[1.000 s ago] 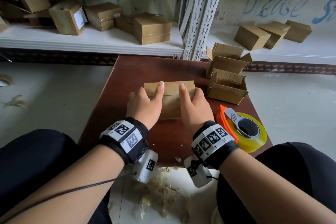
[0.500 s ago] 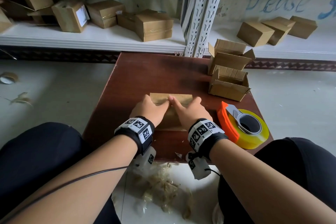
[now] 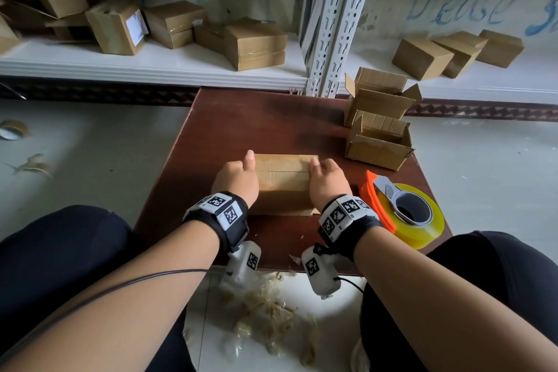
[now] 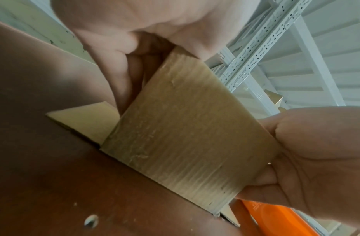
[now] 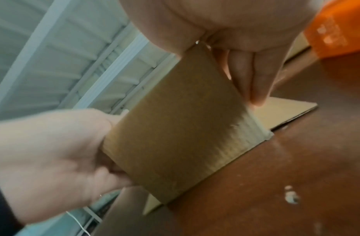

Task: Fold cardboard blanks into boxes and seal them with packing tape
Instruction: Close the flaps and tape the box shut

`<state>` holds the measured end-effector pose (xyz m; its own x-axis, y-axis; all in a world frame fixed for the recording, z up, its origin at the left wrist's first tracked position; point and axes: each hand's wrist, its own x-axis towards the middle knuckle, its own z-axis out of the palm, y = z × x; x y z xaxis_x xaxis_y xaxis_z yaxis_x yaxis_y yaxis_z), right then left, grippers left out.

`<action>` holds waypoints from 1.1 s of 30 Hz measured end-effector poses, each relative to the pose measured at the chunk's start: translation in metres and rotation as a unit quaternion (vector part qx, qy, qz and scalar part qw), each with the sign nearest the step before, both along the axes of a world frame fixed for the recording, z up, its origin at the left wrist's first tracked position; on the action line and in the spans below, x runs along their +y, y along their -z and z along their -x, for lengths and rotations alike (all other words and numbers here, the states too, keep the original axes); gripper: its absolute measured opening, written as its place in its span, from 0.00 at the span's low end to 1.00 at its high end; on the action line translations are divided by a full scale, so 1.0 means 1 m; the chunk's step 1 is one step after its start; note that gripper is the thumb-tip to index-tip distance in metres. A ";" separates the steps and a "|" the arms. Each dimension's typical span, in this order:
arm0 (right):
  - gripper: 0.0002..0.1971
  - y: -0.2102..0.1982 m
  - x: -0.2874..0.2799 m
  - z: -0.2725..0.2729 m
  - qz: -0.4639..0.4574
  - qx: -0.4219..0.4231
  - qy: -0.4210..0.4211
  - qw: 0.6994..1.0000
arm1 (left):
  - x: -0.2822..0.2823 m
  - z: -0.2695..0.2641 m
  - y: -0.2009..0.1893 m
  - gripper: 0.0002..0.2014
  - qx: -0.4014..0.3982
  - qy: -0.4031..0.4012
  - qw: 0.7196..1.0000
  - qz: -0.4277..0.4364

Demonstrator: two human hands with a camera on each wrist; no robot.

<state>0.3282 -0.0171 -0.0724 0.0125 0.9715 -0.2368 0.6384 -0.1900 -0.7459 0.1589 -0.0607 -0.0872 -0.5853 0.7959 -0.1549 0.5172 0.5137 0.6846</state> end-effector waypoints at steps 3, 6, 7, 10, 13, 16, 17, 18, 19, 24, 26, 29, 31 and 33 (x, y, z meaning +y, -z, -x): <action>0.23 -0.007 0.000 0.007 0.037 -0.014 0.013 0.999 | 0.001 -0.006 -0.007 0.29 0.046 0.031 0.998 0.019; 0.29 -0.007 -0.010 0.019 -0.008 -0.148 -0.051 0.988 | -0.004 -0.023 -0.013 0.25 0.122 0.078 0.989 0.041; 0.34 -0.005 -0.015 0.021 -0.053 -0.190 -0.076 0.977 | -0.006 -0.030 -0.013 0.27 0.134 0.107 0.984 0.048; 0.36 0.001 -0.019 0.026 -0.157 -0.277 -0.186 0.929 | -0.008 -0.037 -0.007 0.36 0.187 0.185 0.962 0.075; 0.34 0.002 -0.010 0.020 -0.154 -0.297 -0.283 0.899 | 0.003 -0.027 0.002 0.33 0.242 0.239 0.935 0.098; 0.32 0.000 -0.002 0.010 -0.190 -0.218 -0.328 0.899 | 0.008 -0.018 0.009 0.34 0.234 0.319 0.915 0.079; 0.32 -0.002 0.000 0.007 -0.188 -0.168 -0.329 0.910 | 0.006 -0.017 0.008 0.33 0.222 0.329 0.915 0.076; 0.33 -0.004 0.002 0.004 -0.177 -0.118 -0.324 0.922 | 0.005 -0.016 0.006 0.32 0.207 0.332 0.918 0.072; 0.33 -0.005 0.003 0.004 -0.167 -0.079 -0.317 0.930 | 0.003 -0.016 0.000 0.30 0.190 0.333 0.921 0.071; 0.33 0.005 -0.011 0.014 -0.199 -0.288 -0.295 0.889 | -0.007 -0.028 -0.018 0.28 0.128 0.291 0.945 0.084; 0.39 0.003 -0.022 0.023 -0.164 -0.336 -0.268 0.888 | -0.005 -0.026 -0.016 0.31 0.110 0.249 0.957 0.100; 0.39 -0.004 -0.029 0.031 -0.117 -0.348 -0.262 0.893 | -0.003 -0.023 -0.012 0.41 0.108 0.251 0.955 0.114; 0.38 -0.005 -0.032 0.032 -0.108 -0.336 -0.283 0.892 | -0.001 -0.021 -0.010 0.47 0.111 0.257 0.953 0.116; 0.38 -0.005 -0.034 0.028 -0.096 -0.320 -0.312 0.889 | 0.001 -0.022 -0.006 0.46 0.111 0.255 0.954 0.115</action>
